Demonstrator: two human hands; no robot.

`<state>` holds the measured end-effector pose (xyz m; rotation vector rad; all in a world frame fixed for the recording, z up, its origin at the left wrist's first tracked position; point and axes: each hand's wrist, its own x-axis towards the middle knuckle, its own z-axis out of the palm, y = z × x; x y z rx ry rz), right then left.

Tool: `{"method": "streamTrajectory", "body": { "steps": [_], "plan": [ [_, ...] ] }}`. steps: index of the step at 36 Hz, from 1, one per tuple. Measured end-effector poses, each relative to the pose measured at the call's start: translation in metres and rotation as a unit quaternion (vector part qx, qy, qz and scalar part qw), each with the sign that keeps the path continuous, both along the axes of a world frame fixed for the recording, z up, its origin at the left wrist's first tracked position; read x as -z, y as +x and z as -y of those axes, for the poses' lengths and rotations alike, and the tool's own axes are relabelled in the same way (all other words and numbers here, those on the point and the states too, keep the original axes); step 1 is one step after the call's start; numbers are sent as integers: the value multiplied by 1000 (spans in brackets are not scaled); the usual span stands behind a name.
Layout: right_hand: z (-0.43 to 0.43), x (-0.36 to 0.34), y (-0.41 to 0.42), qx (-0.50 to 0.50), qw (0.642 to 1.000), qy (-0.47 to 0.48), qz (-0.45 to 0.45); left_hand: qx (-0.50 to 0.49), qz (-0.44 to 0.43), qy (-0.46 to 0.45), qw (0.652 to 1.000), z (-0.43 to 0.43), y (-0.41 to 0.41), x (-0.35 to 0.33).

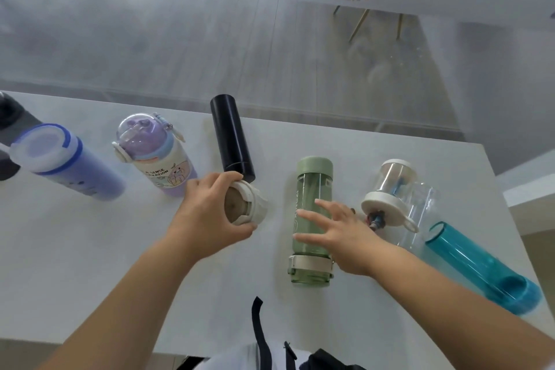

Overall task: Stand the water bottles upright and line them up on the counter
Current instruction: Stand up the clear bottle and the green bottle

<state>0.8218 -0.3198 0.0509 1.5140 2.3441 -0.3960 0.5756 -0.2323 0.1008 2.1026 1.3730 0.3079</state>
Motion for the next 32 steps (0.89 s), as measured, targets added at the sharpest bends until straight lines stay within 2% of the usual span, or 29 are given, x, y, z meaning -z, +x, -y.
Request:
{"method": "streamTrajectory", "body": {
  "steps": [5, 18, 22, 25, 28, 32],
  "plan": [
    [-8, 1, -11, -8, 999, -33, 37, 1, 10, -7, 1000, -1, -7, 0],
    [-22, -1, -14, -93, 990, -28, 105, -6, 29, 5, 1000, 4, -6, -1],
    [-25, -2, -9, -60, 997, 50, 24, -8, 35, 10, 999, 5, -8, -4],
    [-30, -1, 0, 13, 988, 109, -106, -11, 38, 4, 999, 6, -7, -5],
    [-30, -11, 6, 121, 952, 147, -239, -18, 34, 8, 999, 7, -5, -5],
    [-32, -28, 15, 251, 888, 163, -350, 1, 30, 17, 999, 8, -1, -7]
  ]
}}
